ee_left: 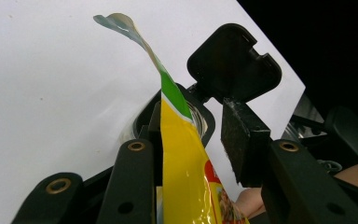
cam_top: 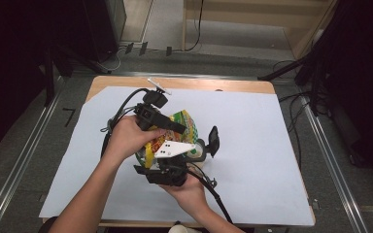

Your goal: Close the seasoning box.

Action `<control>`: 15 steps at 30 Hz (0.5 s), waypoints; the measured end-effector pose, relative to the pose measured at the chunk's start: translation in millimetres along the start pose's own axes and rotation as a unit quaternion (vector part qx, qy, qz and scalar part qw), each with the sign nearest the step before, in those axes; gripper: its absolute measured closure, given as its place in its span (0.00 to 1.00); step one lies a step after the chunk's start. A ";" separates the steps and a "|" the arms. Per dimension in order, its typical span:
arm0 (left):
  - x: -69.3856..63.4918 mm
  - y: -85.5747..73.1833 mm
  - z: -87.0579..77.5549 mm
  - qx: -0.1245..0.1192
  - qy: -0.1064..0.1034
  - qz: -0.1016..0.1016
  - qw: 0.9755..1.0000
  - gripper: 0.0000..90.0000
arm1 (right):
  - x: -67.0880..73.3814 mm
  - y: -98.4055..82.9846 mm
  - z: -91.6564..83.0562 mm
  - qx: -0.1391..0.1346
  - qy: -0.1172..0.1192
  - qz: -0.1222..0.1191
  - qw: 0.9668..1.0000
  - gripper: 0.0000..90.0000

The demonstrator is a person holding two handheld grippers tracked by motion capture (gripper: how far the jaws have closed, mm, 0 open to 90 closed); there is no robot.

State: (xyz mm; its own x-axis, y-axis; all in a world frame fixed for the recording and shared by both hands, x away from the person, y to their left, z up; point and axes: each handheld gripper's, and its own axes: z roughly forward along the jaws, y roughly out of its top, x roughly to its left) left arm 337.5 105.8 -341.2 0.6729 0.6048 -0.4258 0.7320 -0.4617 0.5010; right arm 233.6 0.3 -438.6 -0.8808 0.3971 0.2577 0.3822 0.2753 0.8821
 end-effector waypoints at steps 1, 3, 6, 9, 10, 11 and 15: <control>-0.2 -0.7 0.3 0.001 0.001 0.002 1.000 0.73 | 0.2 -0.7 0.2 -0.001 0.000 -0.001 1.000 0.68; 1.3 -1.1 0.6 0.002 -0.002 0.002 1.000 0.73 | 1.2 -1.5 0.5 0.002 0.000 0.000 1.000 0.68; 1.3 -1.5 0.7 -0.001 -0.002 0.002 1.000 0.73 | 0.4 -1.3 0.8 0.003 -0.001 -0.003 1.000 0.68; 0.7 -2.0 -0.2 -0.003 -0.003 0.005 1.000 0.73 | 0.7 -1.3 0.3 0.004 -0.003 -0.007 1.000 0.68; 0.6 -2.1 -0.8 -0.004 -0.003 0.006 1.000 0.73 | 0.9 -1.2 0.2 0.004 -0.003 -0.009 1.000 0.68; 0.4 -2.2 -1.2 -0.005 -0.003 0.006 1.000 0.73 | 0.9 -1.1 0.2 0.003 -0.006 -0.012 1.000 0.68; -0.6 -2.5 -1.7 -0.006 -0.005 0.006 1.000 0.73 | 1.9 -0.9 -0.3 0.005 -0.005 -0.012 1.000 0.68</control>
State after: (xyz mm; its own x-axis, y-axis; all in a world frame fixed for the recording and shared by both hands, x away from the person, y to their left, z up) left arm 335.1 107.7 -341.0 0.6830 0.5927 -0.4268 0.7222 -0.4610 0.5156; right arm 231.4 0.5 -438.8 -0.8875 0.3980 0.2322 0.3630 0.2934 0.8844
